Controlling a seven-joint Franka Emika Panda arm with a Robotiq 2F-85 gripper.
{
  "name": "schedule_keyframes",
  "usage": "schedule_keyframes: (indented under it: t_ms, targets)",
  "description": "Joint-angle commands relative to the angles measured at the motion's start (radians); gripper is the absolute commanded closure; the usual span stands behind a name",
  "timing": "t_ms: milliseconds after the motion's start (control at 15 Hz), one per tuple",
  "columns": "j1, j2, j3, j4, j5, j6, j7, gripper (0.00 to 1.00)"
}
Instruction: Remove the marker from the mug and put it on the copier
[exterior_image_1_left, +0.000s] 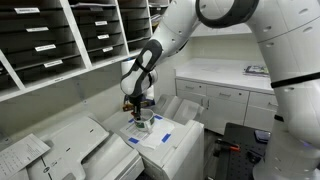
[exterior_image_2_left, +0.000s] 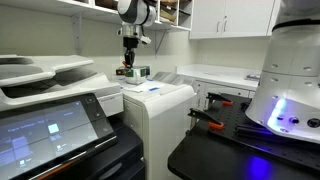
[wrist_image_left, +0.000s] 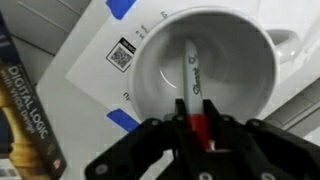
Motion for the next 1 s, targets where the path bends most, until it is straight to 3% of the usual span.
schedule_keyframes:
  t_ms: [0, 267, 467, 600, 800, 933]
  targets:
    - [-0.028, -0.111, 0.036, -0.085, 0.02, 0.01, -0.053, 0.94]
    - [0.002, -0.277, 0.037, -0.148, 0.025, -0.103, -0.046, 0.94]
    - [0.056, -0.394, 0.013, -0.165, -0.048, -0.352, -0.046, 0.94]
    - [0.091, -0.437, 0.014, -0.186, -0.083, -0.457, -0.077, 0.94]
    - [0.153, -0.437, 0.024, -0.233, -0.166, -0.51, -0.08, 0.94]
    - [0.187, -0.4, 0.03, -0.262, -0.229, -0.458, -0.039, 0.94]
